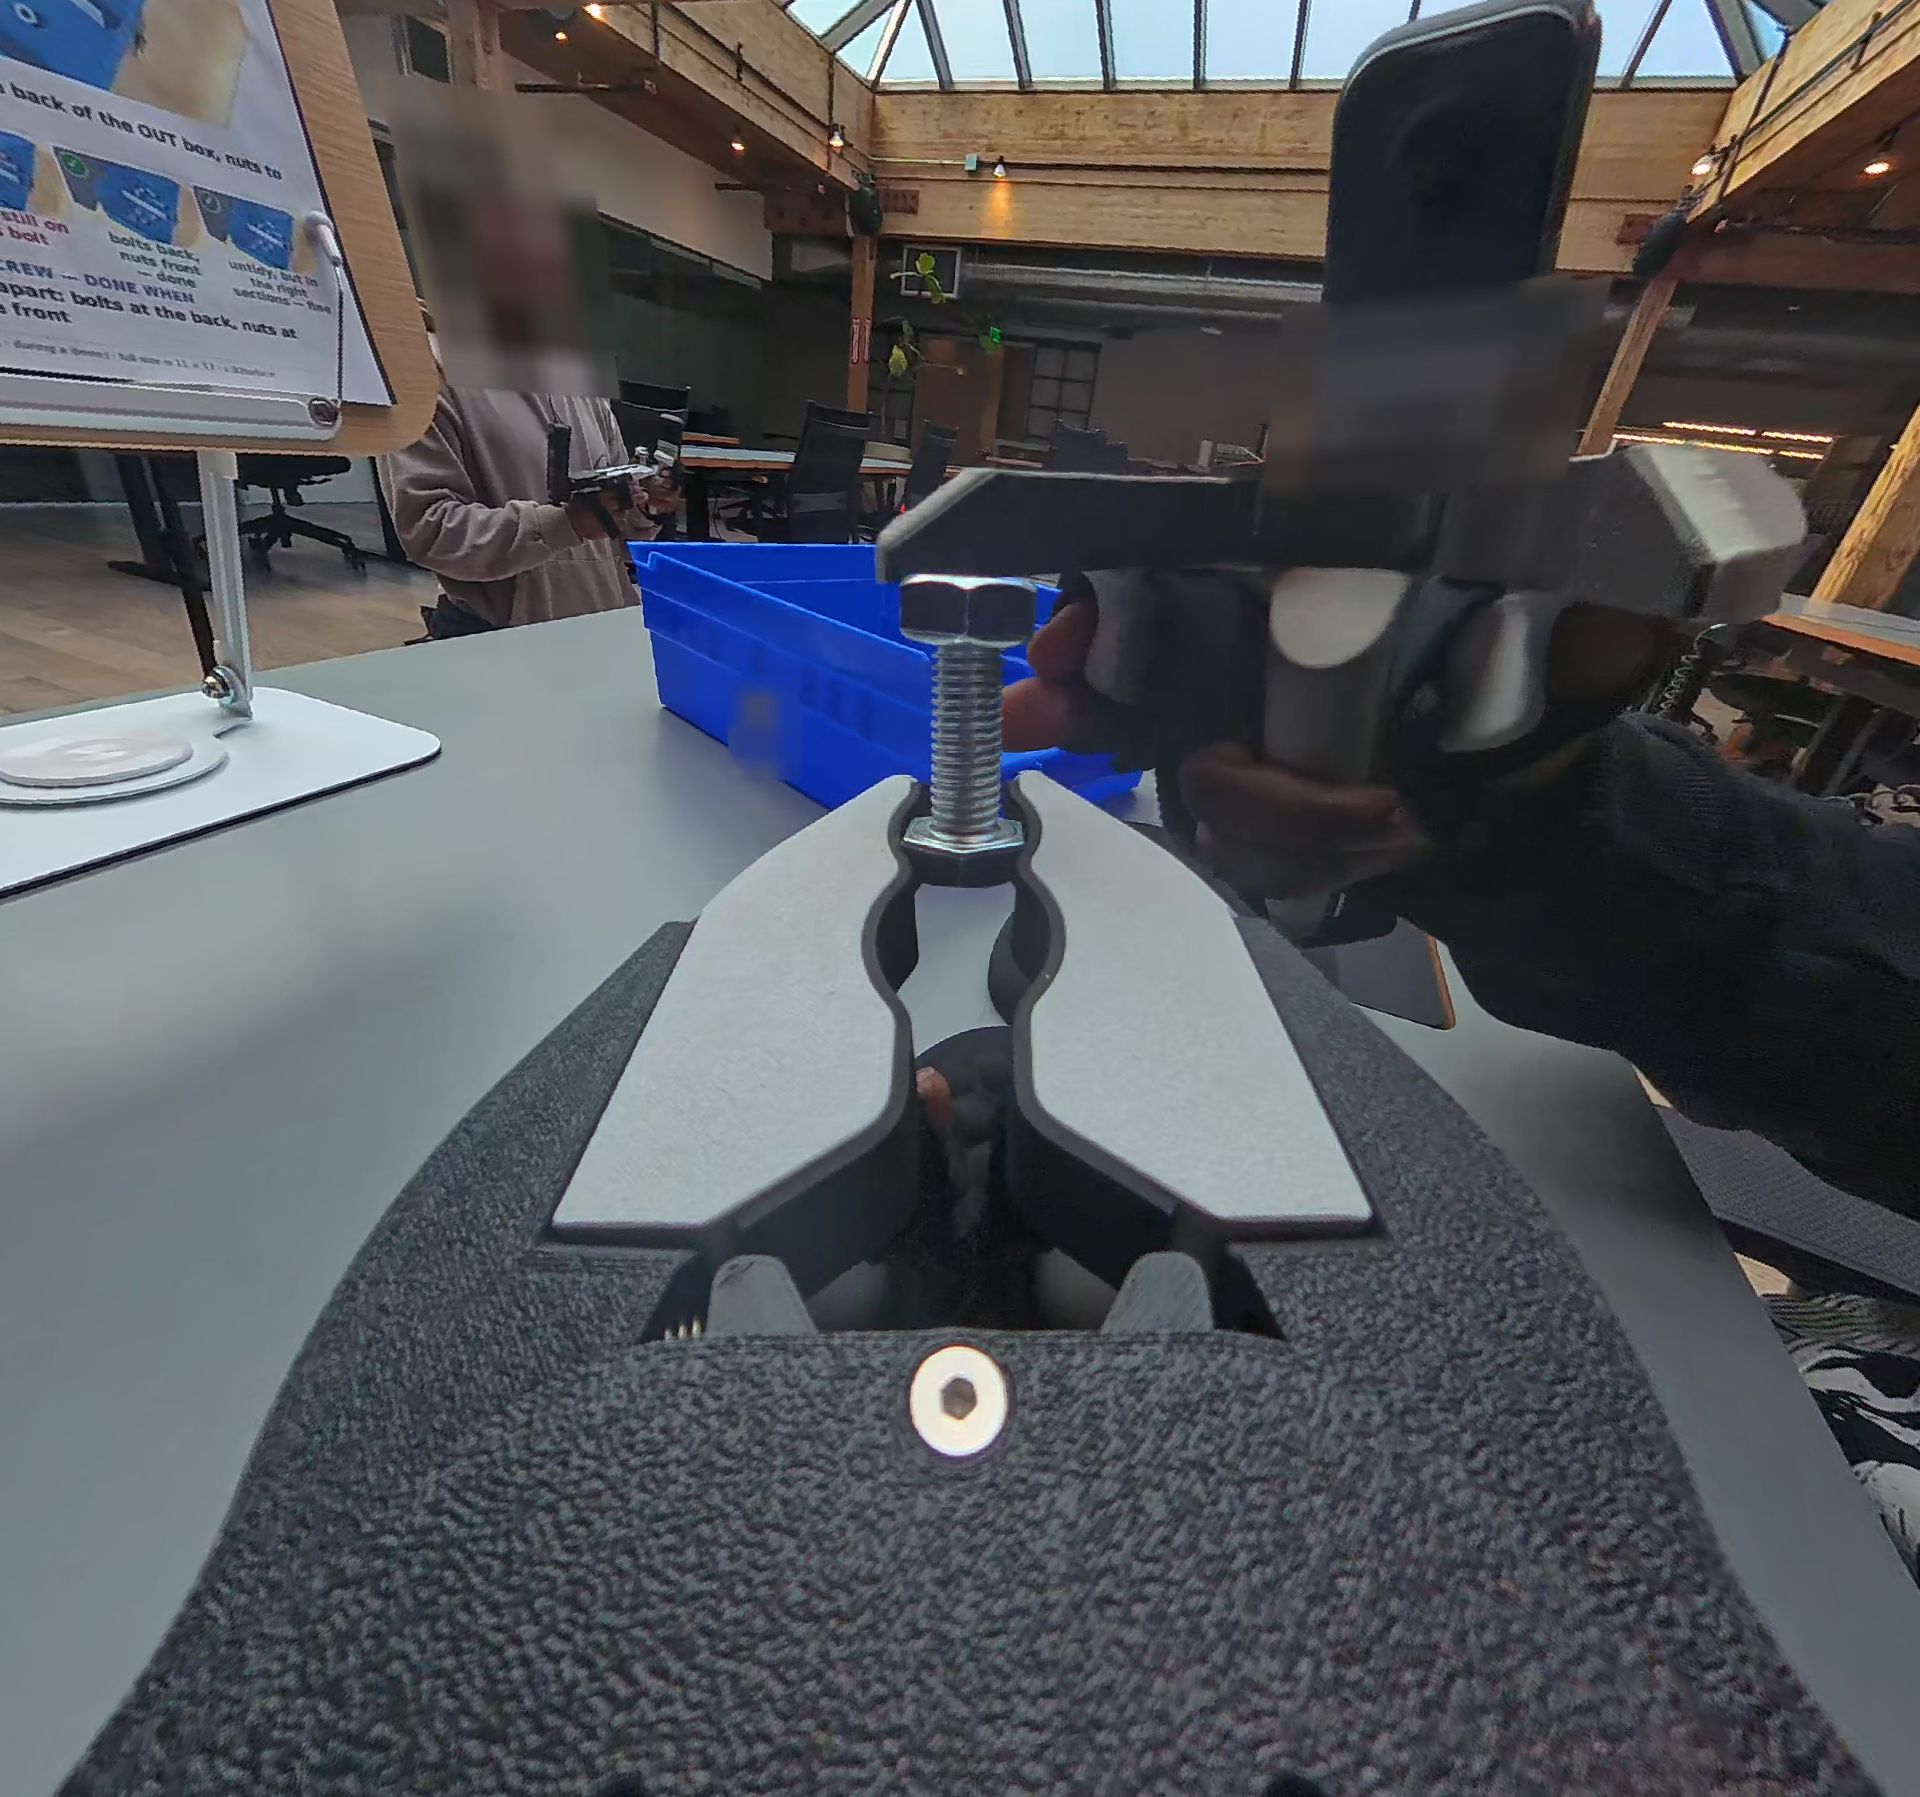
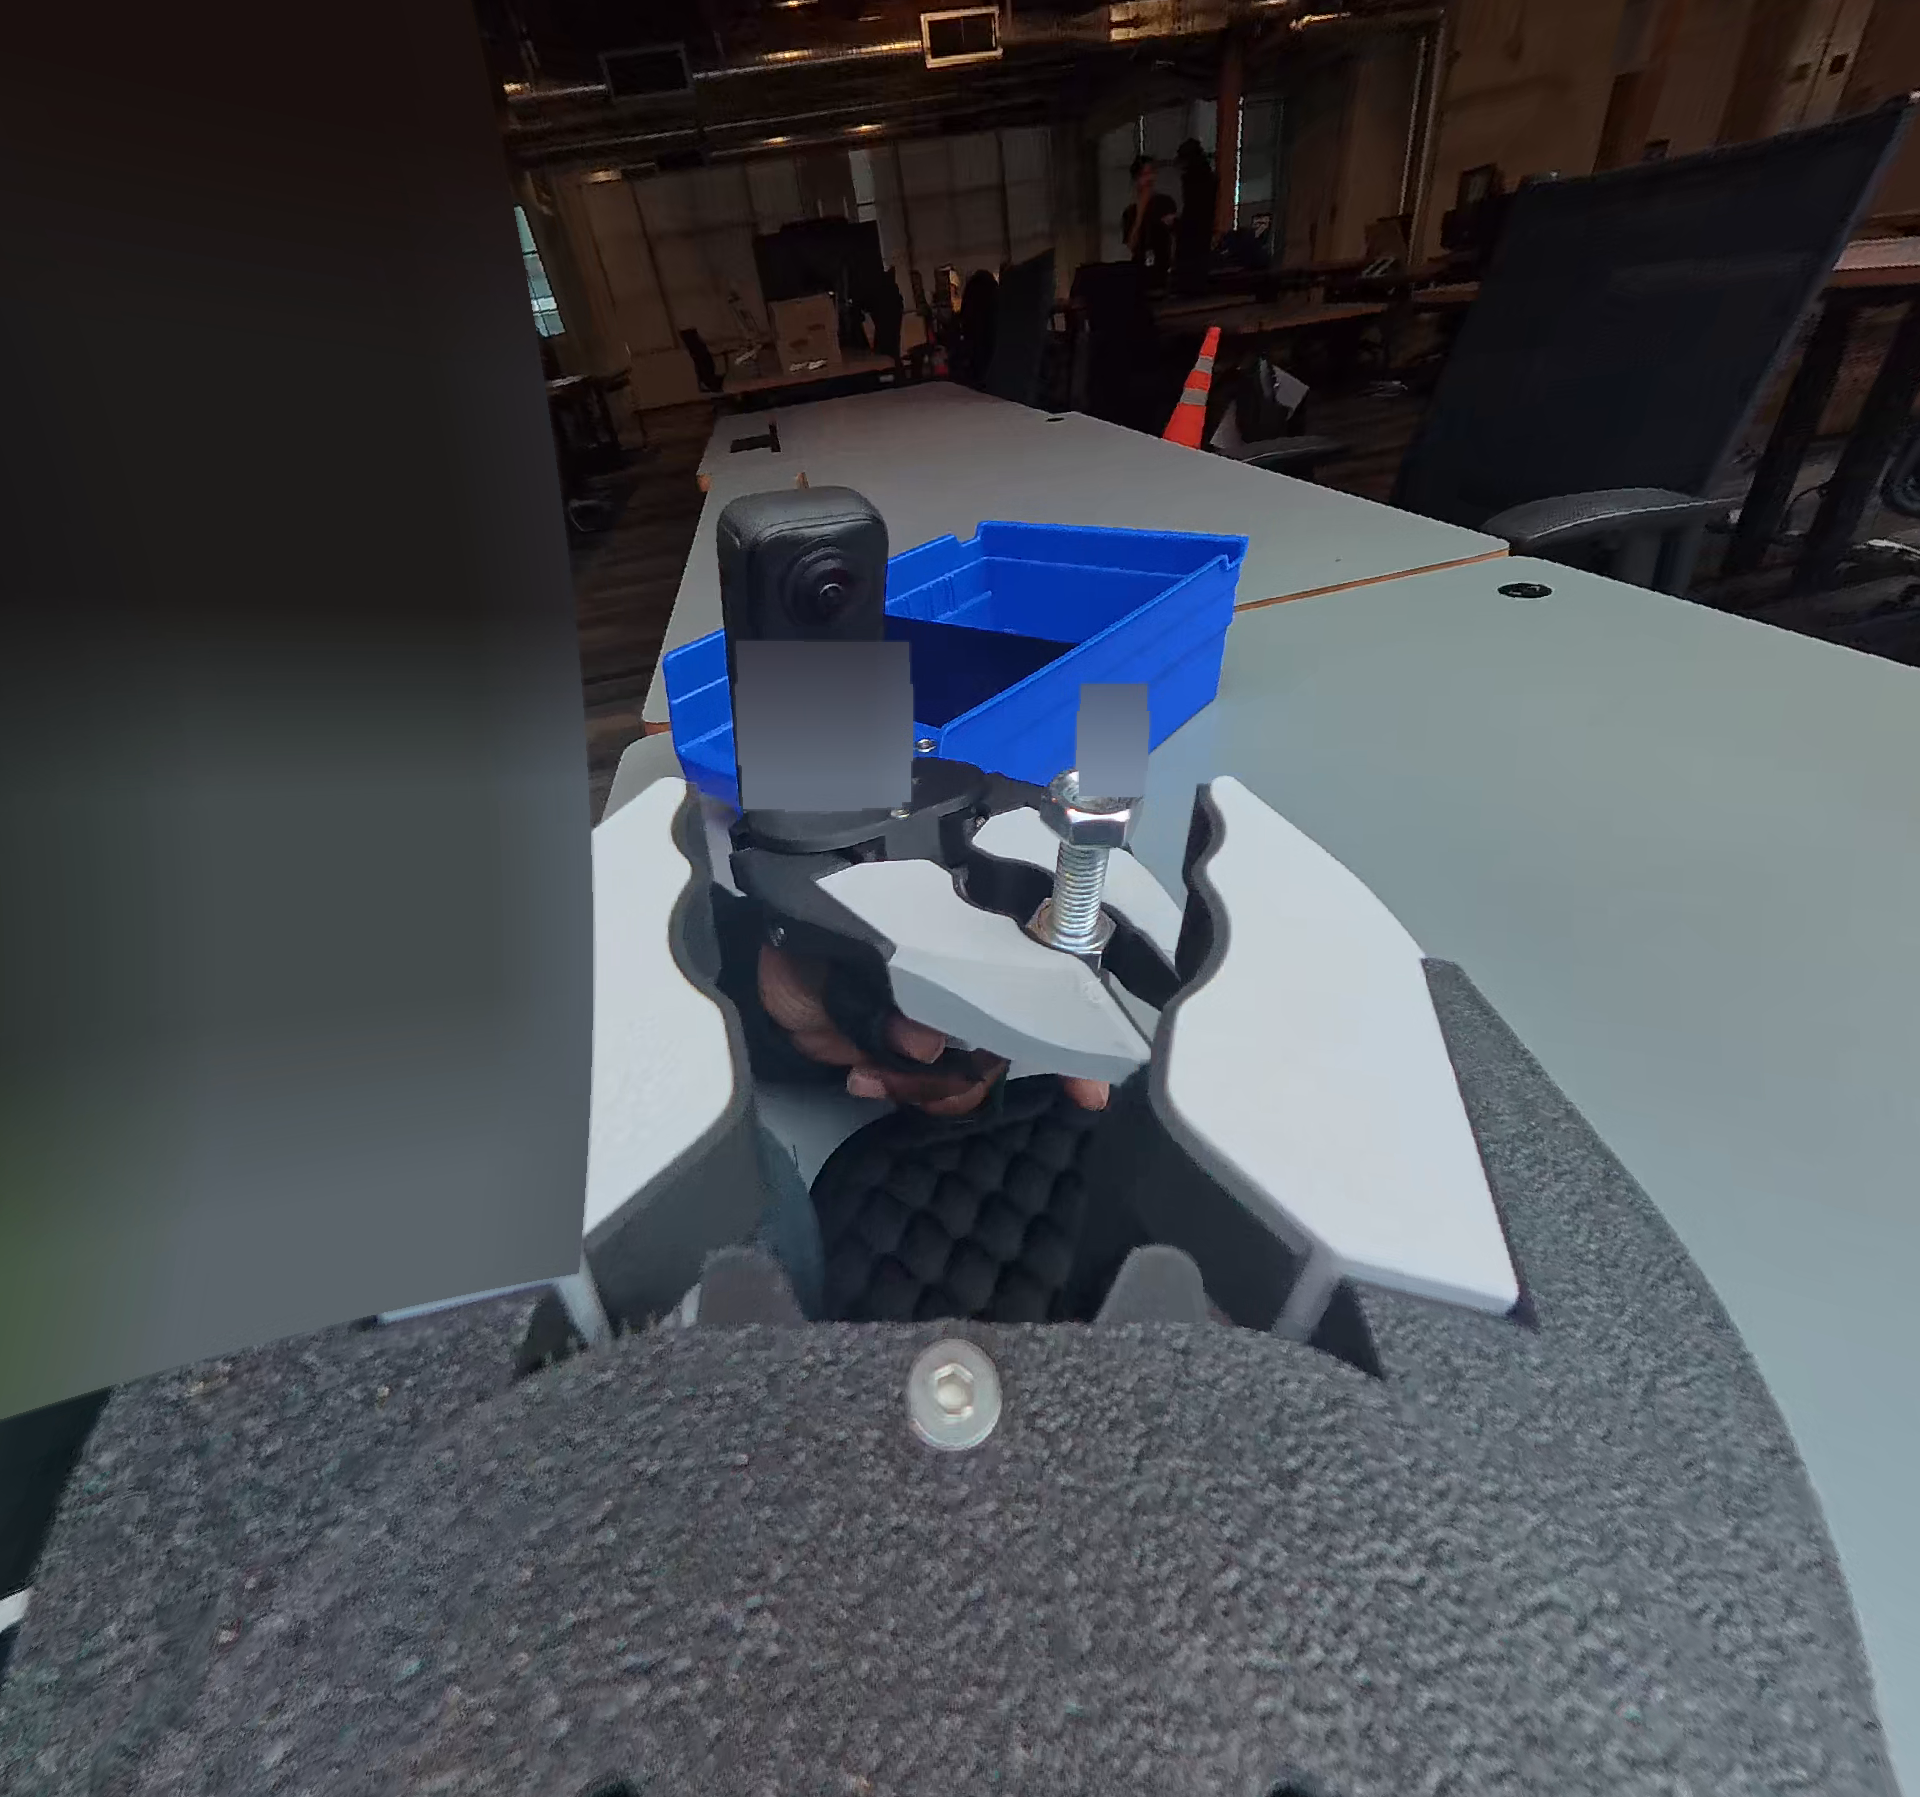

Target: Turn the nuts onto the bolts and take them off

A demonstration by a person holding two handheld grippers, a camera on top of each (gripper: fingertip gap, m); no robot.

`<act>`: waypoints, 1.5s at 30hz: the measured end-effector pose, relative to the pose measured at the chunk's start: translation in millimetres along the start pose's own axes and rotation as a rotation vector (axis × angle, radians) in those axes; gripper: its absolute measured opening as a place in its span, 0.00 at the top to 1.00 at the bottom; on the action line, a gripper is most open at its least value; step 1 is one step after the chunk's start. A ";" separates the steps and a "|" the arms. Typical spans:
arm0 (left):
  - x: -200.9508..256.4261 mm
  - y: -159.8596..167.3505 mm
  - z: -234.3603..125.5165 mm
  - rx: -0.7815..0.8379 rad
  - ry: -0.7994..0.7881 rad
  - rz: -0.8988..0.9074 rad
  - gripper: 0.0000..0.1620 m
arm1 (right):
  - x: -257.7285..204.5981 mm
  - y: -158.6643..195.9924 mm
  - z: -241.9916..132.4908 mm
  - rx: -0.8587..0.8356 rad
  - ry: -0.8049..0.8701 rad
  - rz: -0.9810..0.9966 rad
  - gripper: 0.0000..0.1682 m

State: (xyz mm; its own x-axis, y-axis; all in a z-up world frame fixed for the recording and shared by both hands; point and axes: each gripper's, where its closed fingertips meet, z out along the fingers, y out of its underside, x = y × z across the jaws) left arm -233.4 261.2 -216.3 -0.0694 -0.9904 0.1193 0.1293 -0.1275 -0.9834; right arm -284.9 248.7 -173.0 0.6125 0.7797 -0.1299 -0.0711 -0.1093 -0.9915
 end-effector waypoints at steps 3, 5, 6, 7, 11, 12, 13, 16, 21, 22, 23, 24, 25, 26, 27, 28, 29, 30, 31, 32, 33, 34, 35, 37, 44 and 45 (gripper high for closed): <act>1.2 0.7 0.5 -0.004 0.008 0.001 0.92 | 0.6 1.8 10.4 -0.012 -0.024 -0.004 0.47; 2.0 1.7 1.0 -0.009 0.013 0.004 0.92 | -0.5 3.2 15.8 -0.025 -0.044 -0.001 0.46; 2.1 2.3 1.3 -0.013 0.013 0.005 0.92 | -1.2 4.0 17.6 -0.031 -0.052 -0.002 0.46; 2.4 2.7 1.4 -0.015 0.014 0.007 0.92 | -1.7 4.8 19.0 -0.038 -0.058 -0.003 0.46; 1.3 2.7 1.3 -0.014 0.008 0.005 0.92 | -2.9 5.7 17.4 -0.046 -0.056 -0.013 0.48; 0.4 2.5 1.2 -0.013 0.002 0.004 0.92 | -3.6 5.5 15.9 -0.046 -0.055 -0.013 0.48; 0.1 2.2 1.0 -0.011 0.001 0.003 0.92 | -3.9 5.6 14.1 -0.048 -0.051 -0.013 0.48; -0.9 1.8 0.6 -0.008 -0.004 0.001 0.92 | -5.2 6.1 8.9 -0.049 -0.040 -0.009 0.48; -1.4 1.9 0.3 -0.007 -0.007 0.002 0.92 | -9.4 7.3 -0.8 -0.042 -0.018 0.007 0.48; -1.5 1.8 0.4 -0.007 -0.009 0.002 0.92 | -11.1 7.3 -3.2 -0.040 -0.015 0.008 0.49; -1.9 1.6 0.2 -0.006 -0.011 0.002 0.92 | -14.2 7.4 -5.7 -0.040 -0.020 0.008 0.51; -2.1 1.4 0.0 -0.004 -0.011 0.000 0.92 | -19.8 7.9 -8.2 -0.042 -0.041 0.007 0.57; -2.2 1.2 0.0 -0.004 -0.011 -0.002 0.92 | -25.1 8.5 -10.4 -0.045 -0.062 0.006 0.61; -2.0 1.1 -0.1 -0.003 -0.010 -0.001 0.92 | -27.5 9.2 -12.1 -0.048 -0.066 -0.001 0.62; -1.8 1.1 0.0 -0.003 -0.010 0.000 0.92 | -26.6 9.6 -13.4 -0.051 -0.055 -0.013 0.63; -1.6 1.2 0.1 -0.004 -0.009 0.002 0.92 | -24.0 9.9 -14.2 -0.052 -0.039 -0.028 0.63; -1.3 1.3 0.2 -0.005 -0.008 0.003 0.92 | -20.3 9.8 -14.2 -0.053 -0.024 -0.038 0.63; -0.9 1.3 0.3 -0.006 -0.006 0.003 0.92 | -15.4 9.3 -13.4 -0.051 -0.005 -0.042 0.61; -0.2 1.1 0.3 -0.005 -0.003 0.005 0.92 | -10.2 8.3 -11.8 -0.046 0.012 -0.040 0.58; 0.5 1.0 0.4 -0.004 0.001 0.008 0.92 | -5.4 7.6 -9.5 -0.041 0.022 -0.036 0.54; 1.0 1.1 0.5 -0.005 0.004 0.010 0.92 | -1.9 7.6 -6.6 -0.040 0.023 -0.029 0.52; 1.3 1.5 0.6 -0.007 0.005 0.010 0.92 | -0.4 7.8 -3.1 -0.043 0.013 -0.024 0.51; 1.6 1.8 0.8 -0.009 0.007 0.011 0.92 | 0.6 8.1 0.7 -0.046 0.003 -0.022 0.50; 2.3 2.5 1.2 -0.013 0.012 0.012 0.92 | 1.7 9.6 8.0 -0.060 -0.017 -0.025 0.50; 0.6 2.5 1.0 -0.014 0.000 0.014 0.92 | -1.9 11.0 14.5 -0.090 -0.028 -0.061 0.50; -0.5 2.1 0.7 -0.012 -0.006 0.013 0.92 | -3.0 10.7 12.6 -0.087 -0.027 -0.058 0.50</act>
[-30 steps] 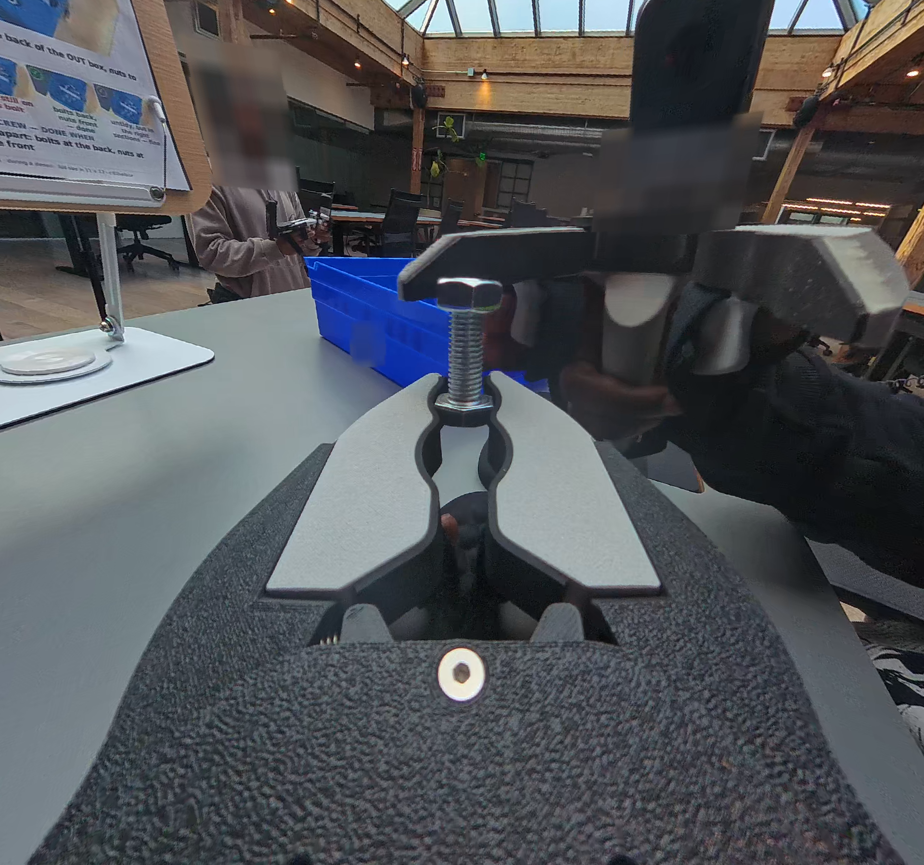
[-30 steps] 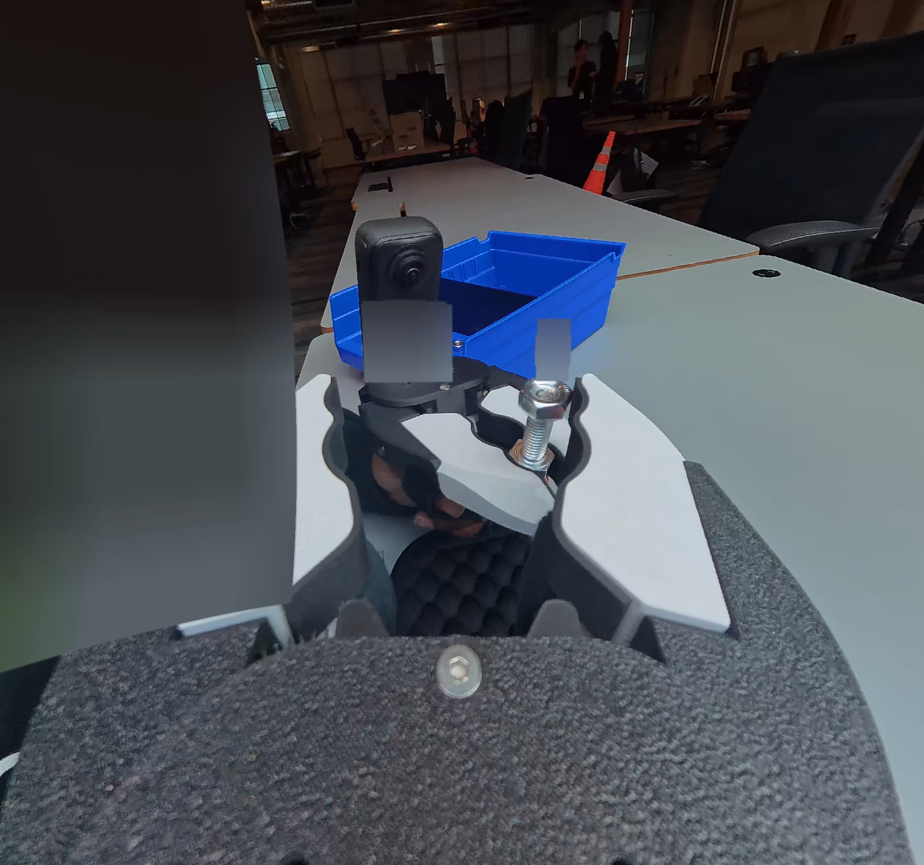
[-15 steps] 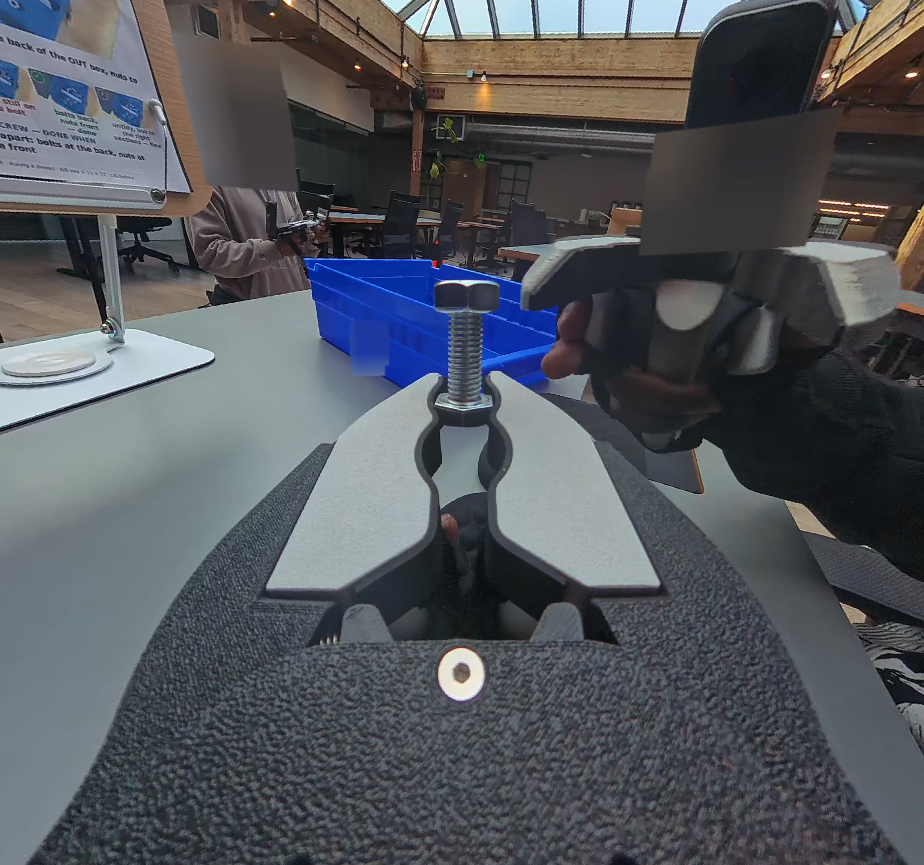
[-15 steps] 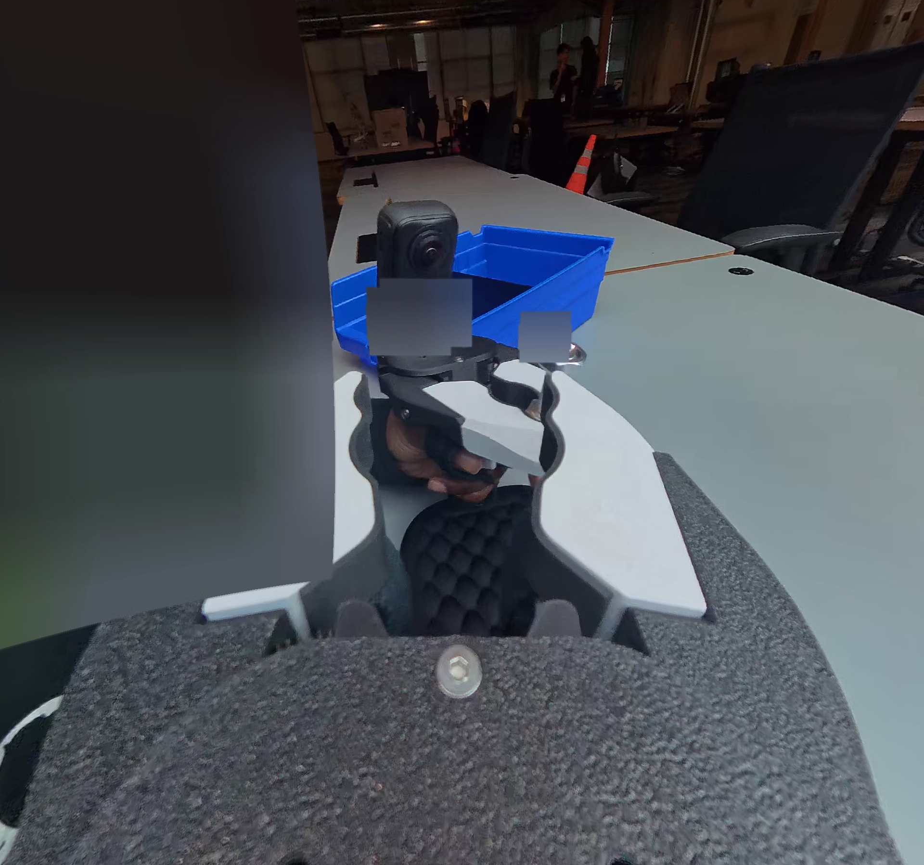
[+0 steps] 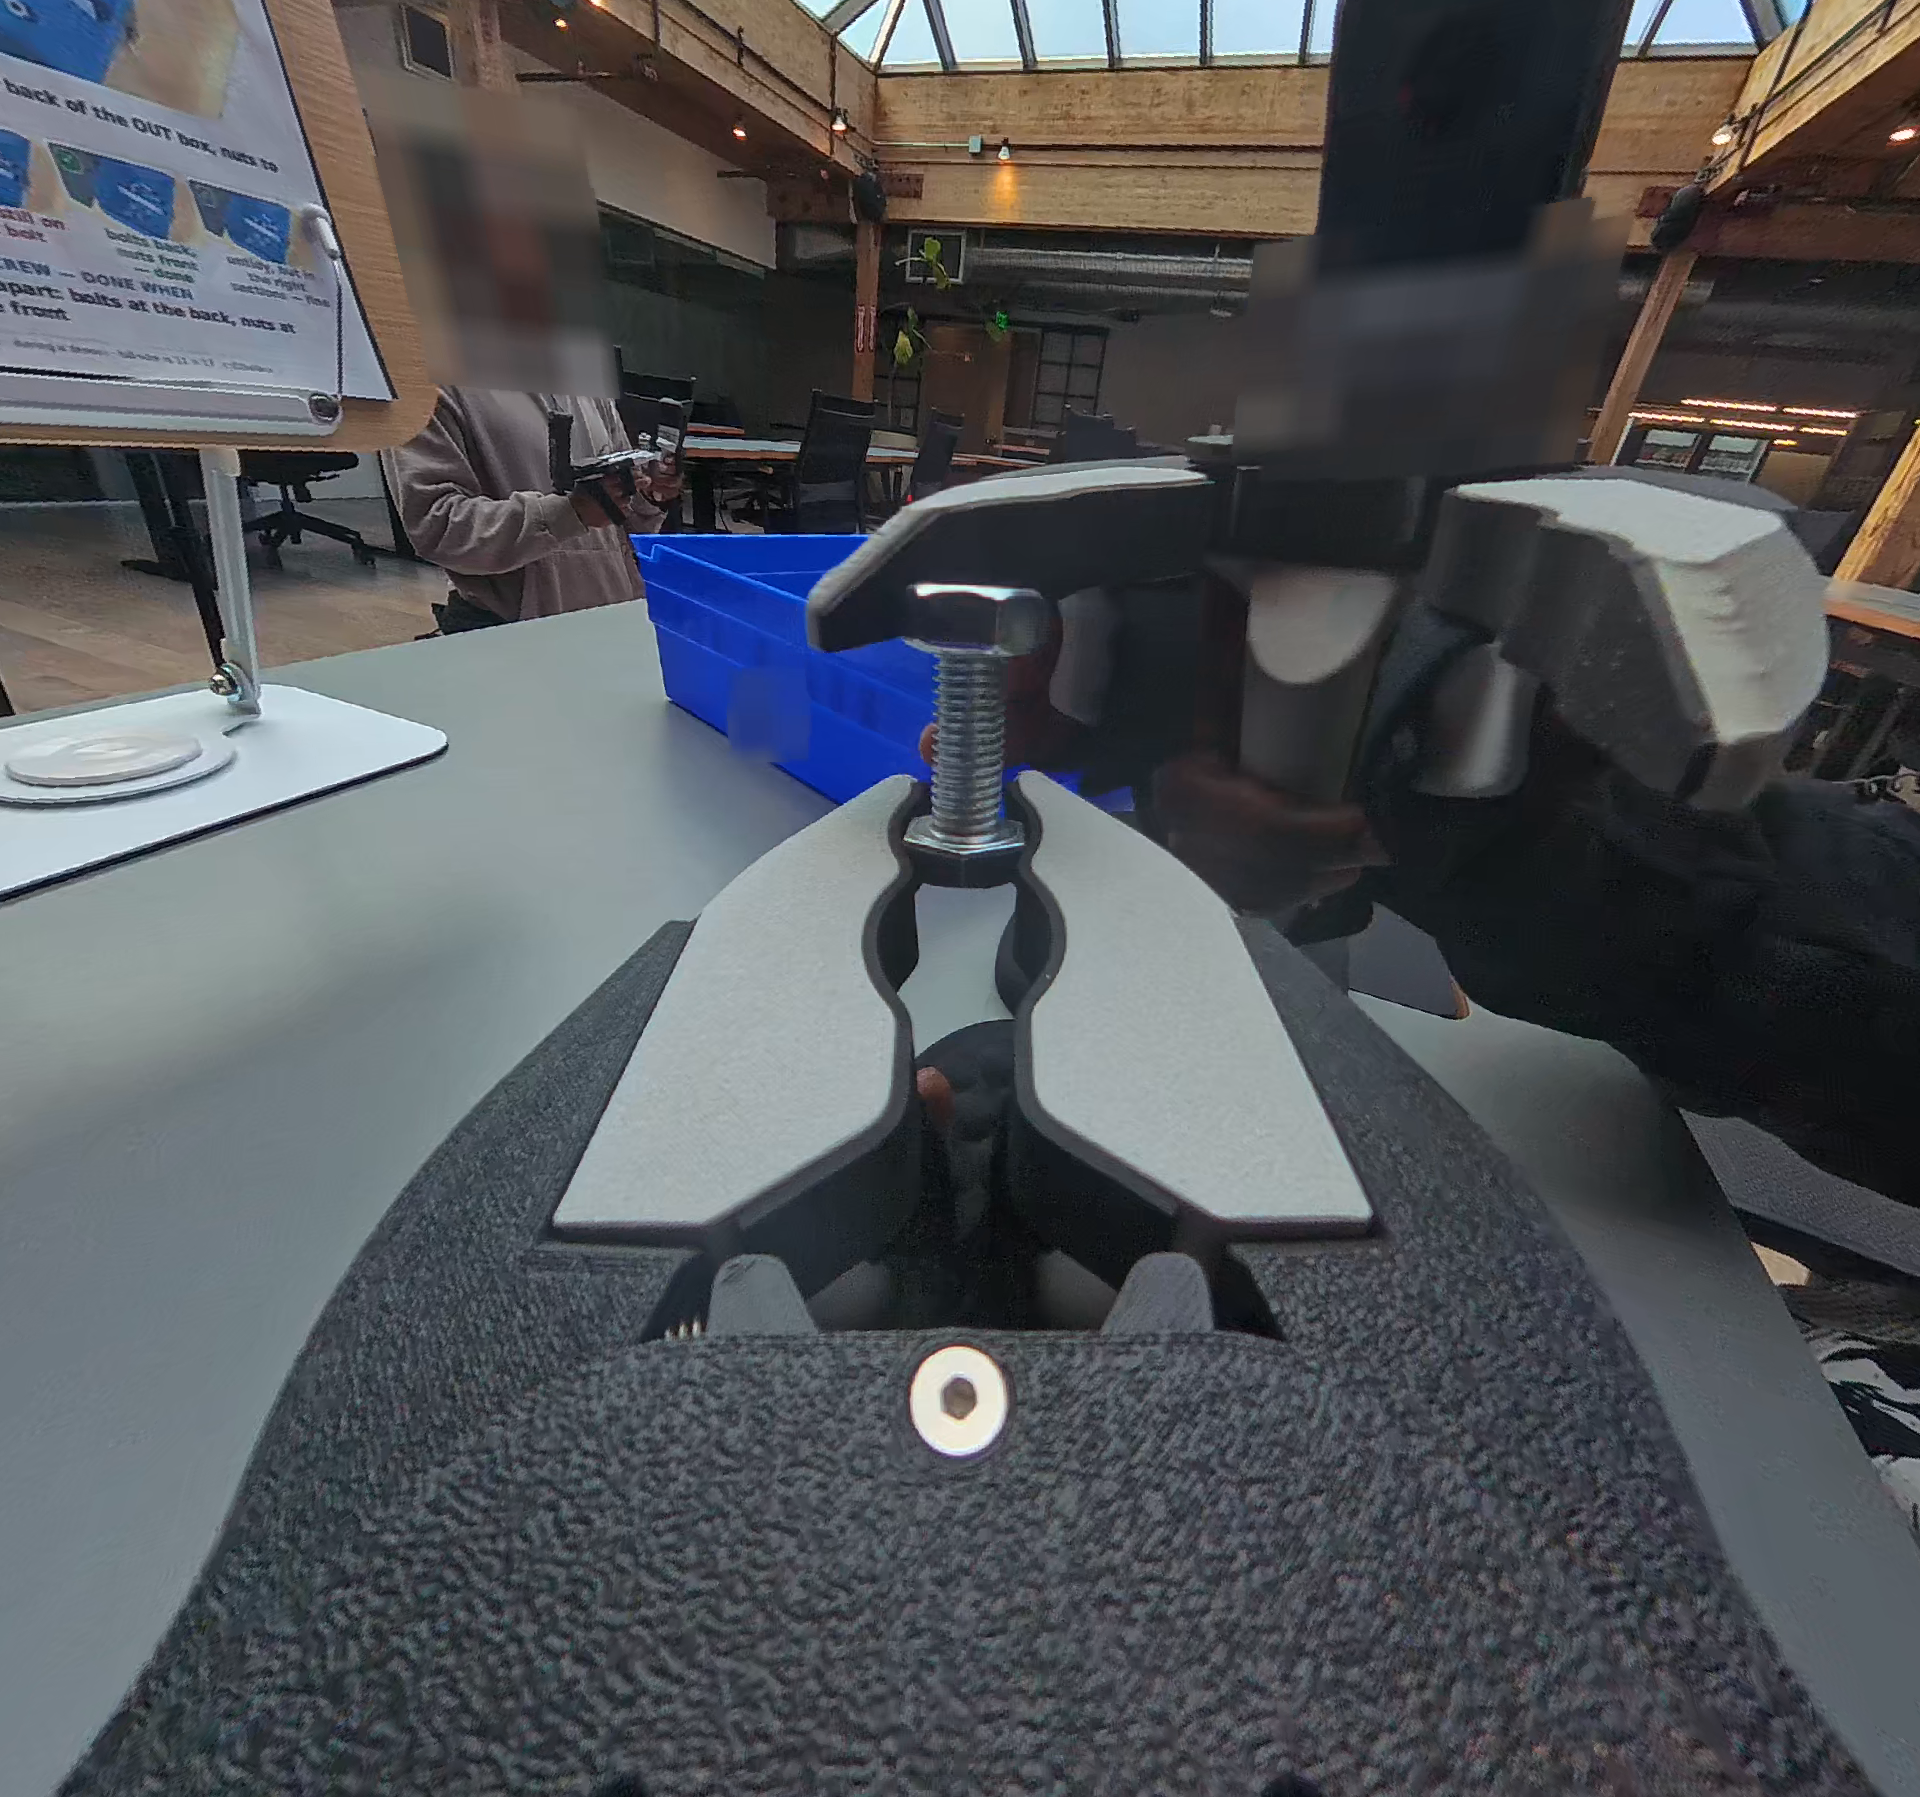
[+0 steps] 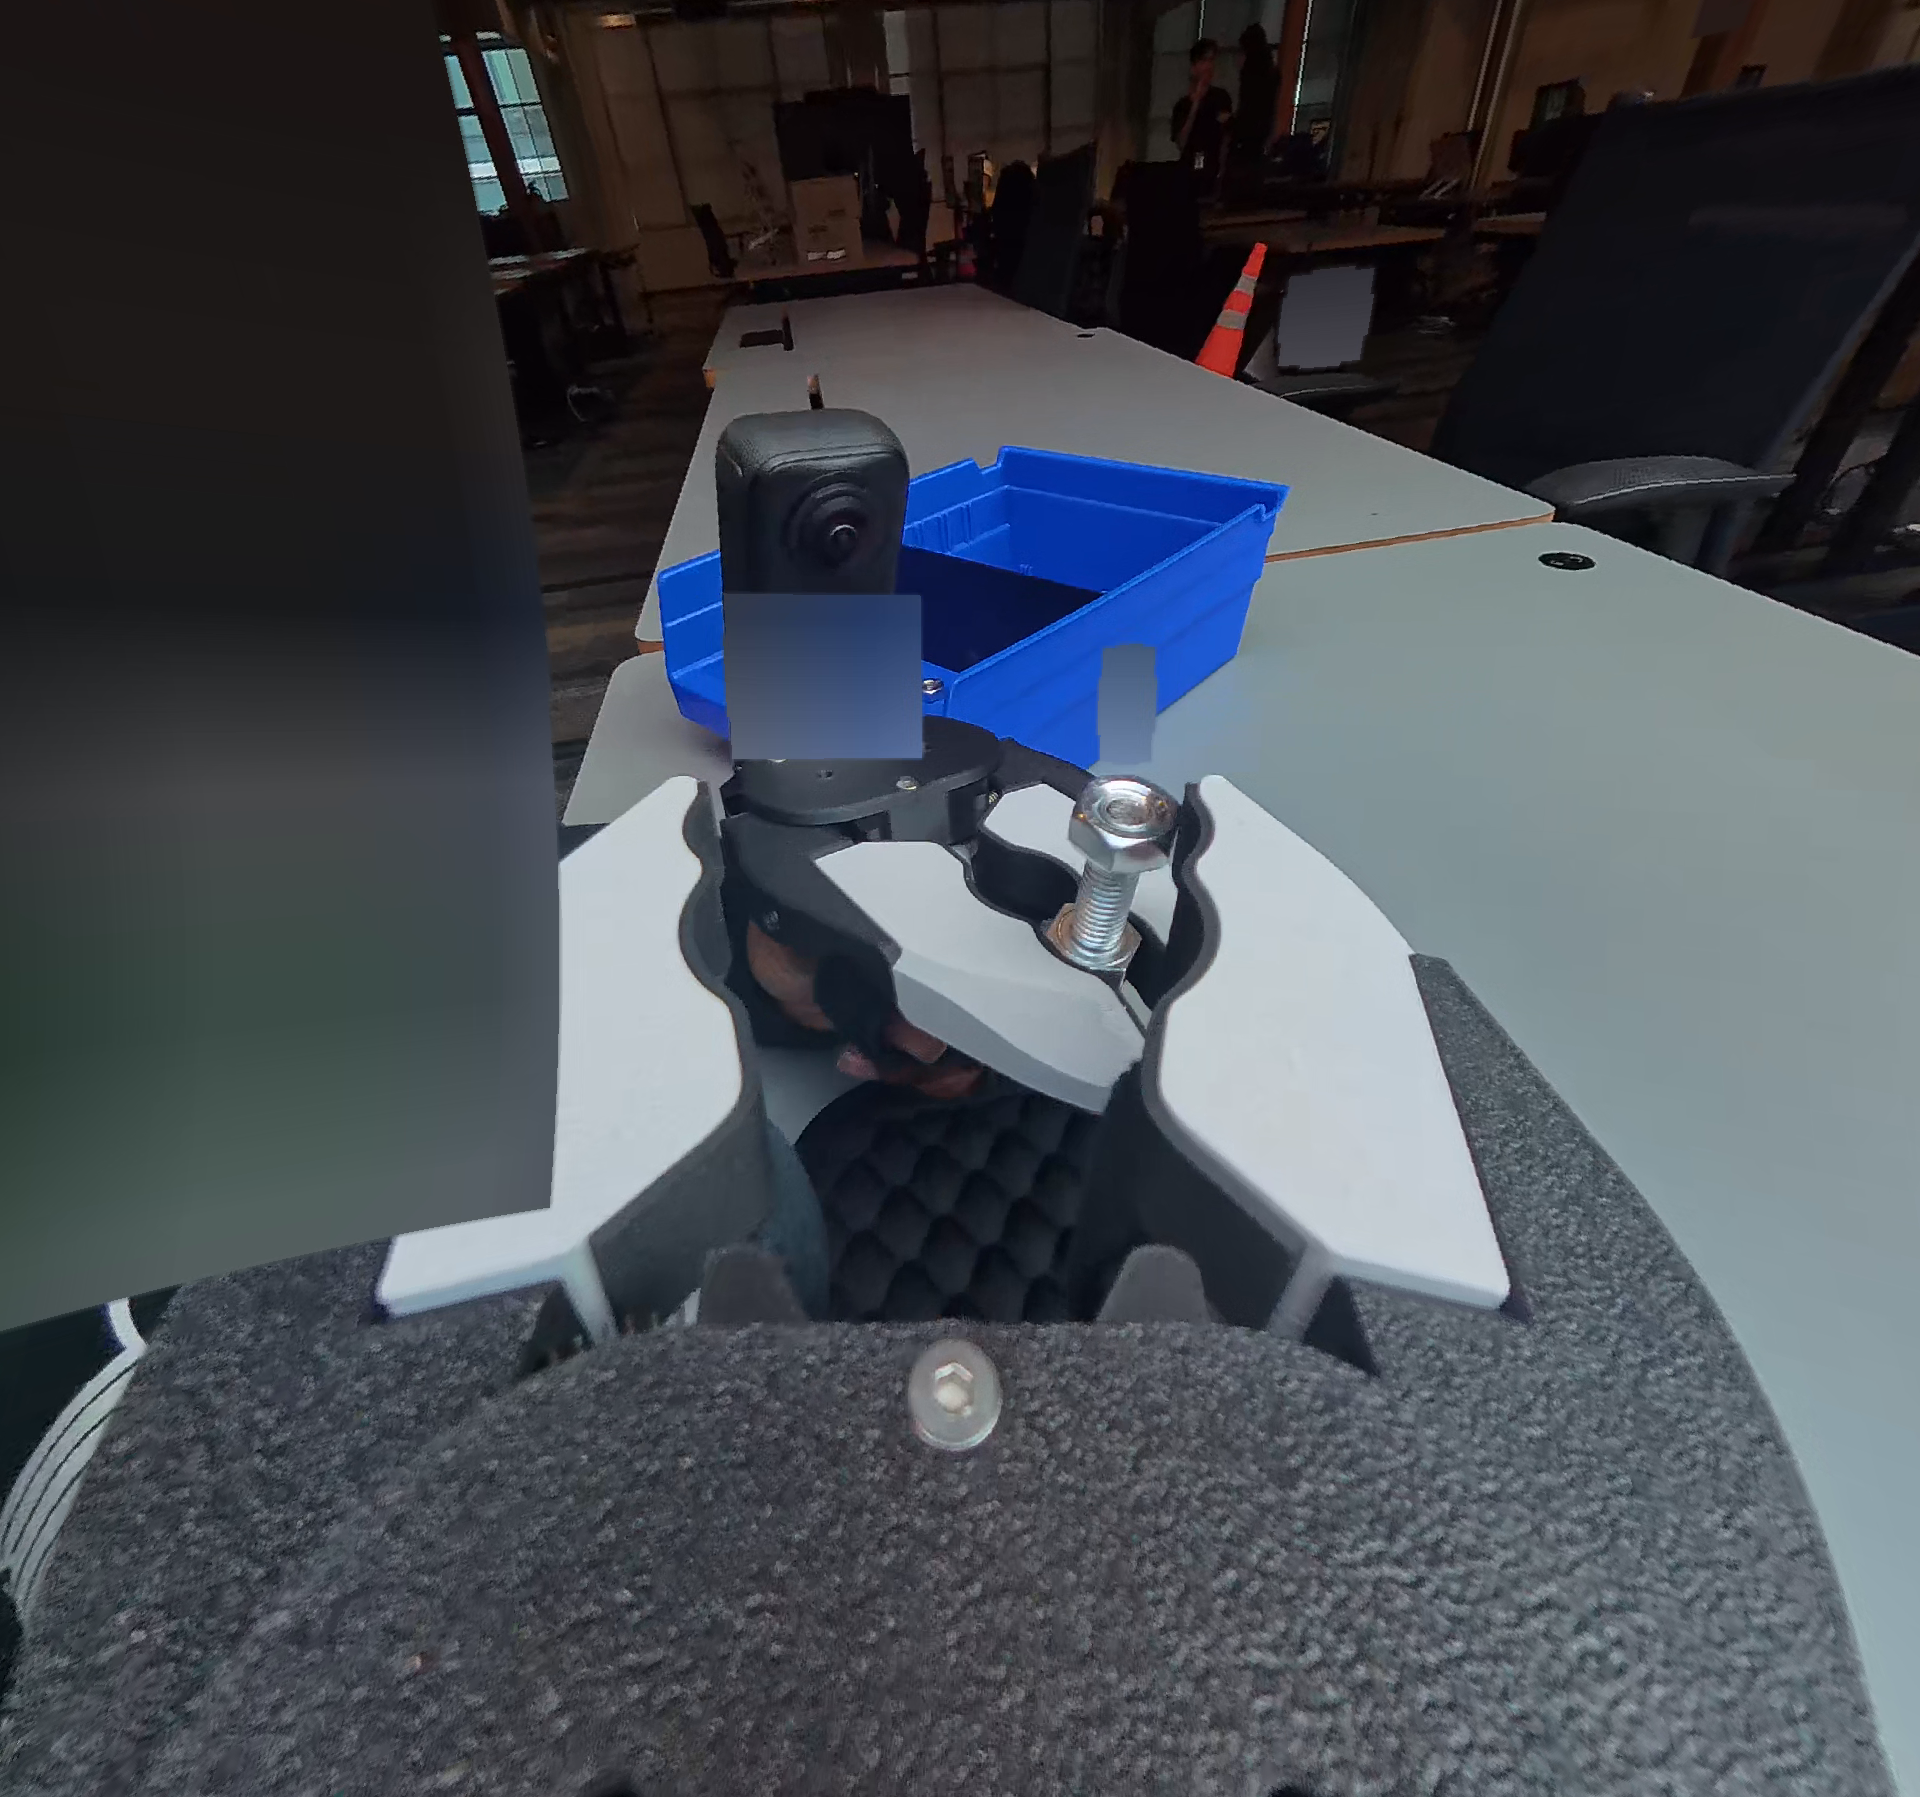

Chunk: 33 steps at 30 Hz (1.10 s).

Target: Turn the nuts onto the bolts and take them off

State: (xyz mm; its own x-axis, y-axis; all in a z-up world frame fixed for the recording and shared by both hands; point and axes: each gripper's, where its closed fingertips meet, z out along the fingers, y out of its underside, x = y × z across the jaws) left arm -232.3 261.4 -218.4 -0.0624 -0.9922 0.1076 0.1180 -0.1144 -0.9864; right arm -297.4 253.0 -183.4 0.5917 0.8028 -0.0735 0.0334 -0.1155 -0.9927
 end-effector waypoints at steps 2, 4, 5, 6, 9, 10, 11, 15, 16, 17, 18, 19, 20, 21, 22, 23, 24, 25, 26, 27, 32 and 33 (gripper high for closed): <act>-0.3 -0.5 -0.4 0.003 -0.001 -0.001 0.92 | -1.0 -0.2 -4.1 0.007 0.012 0.013 0.50; -0.6 -0.2 -0.1 0.002 -0.005 0.001 0.92 | -3.3 0.0 -8.3 0.015 0.018 0.024 0.50; -0.6 -0.3 -0.2 0.003 -0.004 0.000 0.92 | -4.2 0.1 -10.0 0.019 0.025 0.030 0.50; -0.4 -0.3 -0.1 0.003 -0.004 0.001 0.92 | -5.5 0.3 -11.5 0.022 0.031 0.033 0.49; -0.5 -0.4 -0.2 0.003 -0.007 0.002 0.92 | -10.5 0.0 -16.0 0.026 0.037 0.031 0.50; -1.2 -0.8 -0.6 0.007 -0.009 -0.003 0.92 | -14.5 -0.6 -17.3 0.028 0.025 0.033 0.53; -1.6 -1.1 -0.8 0.008 -0.008 -0.008 0.92 | -19.8 -1.5 -18.4 0.033 0.002 0.035 0.57; 0.0 -0.2 -0.1 0.002 -0.003 0.000 0.92 | -18.7 -2.7 -22.4 0.032 0.021 -0.014 0.62; 0.2 -0.4 0.0 0.002 -0.003 0.001 0.92 | -11.6 -3.2 -23.2 0.036 0.053 -0.024 0.62; 0.2 -0.7 -0.1 0.003 -0.003 0.001 0.92 | -5.5 -4.5 -23.2 0.047 0.074 -0.022 0.60; 0.4 -0.8 -0.2 0.004 -0.001 0.000 0.92 | -0.2 -6.0 -22.0 0.060 0.085 -0.009 0.57; 0.7 -0.9 -0.2 0.004 0.001 0.001 0.92 | 4.7 -6.7 -19.5 0.068 0.092 0.010 0.52; 1.4 -0.8 -0.2 0.003 0.005 0.003 0.92 | 7.5 -6.6 -16.1 0.069 0.086 0.023 0.50; 2.0 -0.3 0.1 0.000 0.007 0.006 0.92 | 9.1 -6.3 -12.4 0.067 0.077 0.029 0.48; 2.3 0.5 0.6 -0.005 0.008 0.010 0.92 | 10.5 -6.2 -8.6 0.064 0.073 0.028 0.47; 3.1 1.2 0.9 -0.009 0.011 0.013 0.92 | 10.6 -5.7 -4.8 0.058 0.064 0.023 0.46; 3.5 1.7 1.3 -0.013 0.011 0.017 0.92 | 9.7 -4.8 -1.1 0.047 0.053 0.019 0.46; 3.6 2.1 1.5 -0.016 0.011 0.020 0.92 | 8.8 -3.3 2.1 0.033 0.044 0.012 0.46; 3.5 2.3 1.6 -0.017 0.011 0.019 0.92 | 7.8 -1.4 4.6 0.016 0.039 0.003 0.46; 3.2 2.3 1.6 -0.017 0.009 0.019 0.92 | 6.4 0.3 6.2 0.001 0.035 -0.004 0.47; 1.5 1.6 1.2 -0.013 -0.001 0.018 0.92 | -0.6 3.1 3.3 -0.024 0.038 -0.021 0.48; 1.5 1.6 1.2 -0.013 -0.003 0.020 0.92 | -1.2 3.3 1.1 -0.025 0.044 -0.018 0.48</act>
State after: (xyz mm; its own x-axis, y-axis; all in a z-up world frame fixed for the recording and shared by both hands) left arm -231.0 259.6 -219.6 -0.0574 -0.9944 0.0883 0.1065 -0.0940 -0.9899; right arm -298.8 252.2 -186.6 0.6255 0.7786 -0.0504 0.0645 -0.1160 -0.9912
